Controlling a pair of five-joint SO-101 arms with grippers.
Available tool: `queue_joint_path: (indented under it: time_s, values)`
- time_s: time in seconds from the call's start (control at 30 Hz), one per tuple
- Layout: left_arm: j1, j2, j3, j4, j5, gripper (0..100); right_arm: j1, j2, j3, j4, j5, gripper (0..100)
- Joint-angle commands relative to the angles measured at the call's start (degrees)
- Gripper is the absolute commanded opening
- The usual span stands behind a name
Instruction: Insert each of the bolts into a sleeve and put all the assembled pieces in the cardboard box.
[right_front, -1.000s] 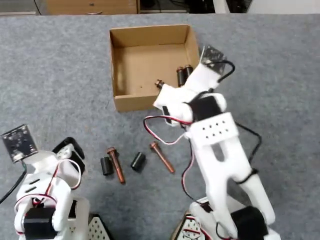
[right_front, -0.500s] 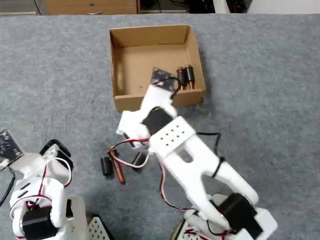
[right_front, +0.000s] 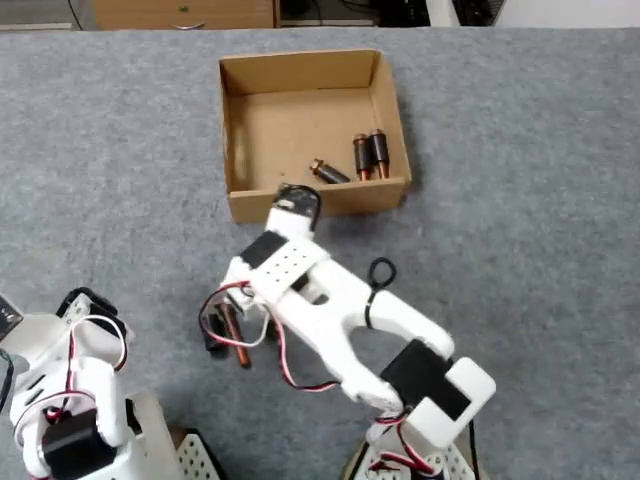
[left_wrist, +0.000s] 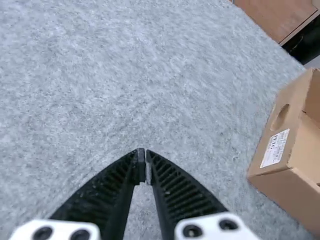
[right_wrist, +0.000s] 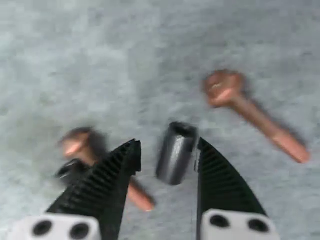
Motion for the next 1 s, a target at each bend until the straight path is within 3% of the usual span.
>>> queue_joint_path:
  time_s: [0.0, 0.23, 0.8, 0.97]
  values:
    - [-1.0, -0.1, 2.8, -3.8, -0.3, 2, -2.6, 0.4, -4.1, -0.6, -3.6, 17.4]
    - [-0.7, -0.1, 4.2, -7.2, -0.3, 2, -1.5, 0.7, -2.1, -1.8, -4.9, 17.4]
    - [-0.7, -0.1, 4.0, -7.1, -0.4, 2, 0.7, 2.2, 7.2, -12.4, -5.0, 17.3]
    - [-0.7, -0.1, 4.0, -7.1, -0.4, 2, 3.6, 4.3, 6.0, -10.4, -4.8, 6.4]
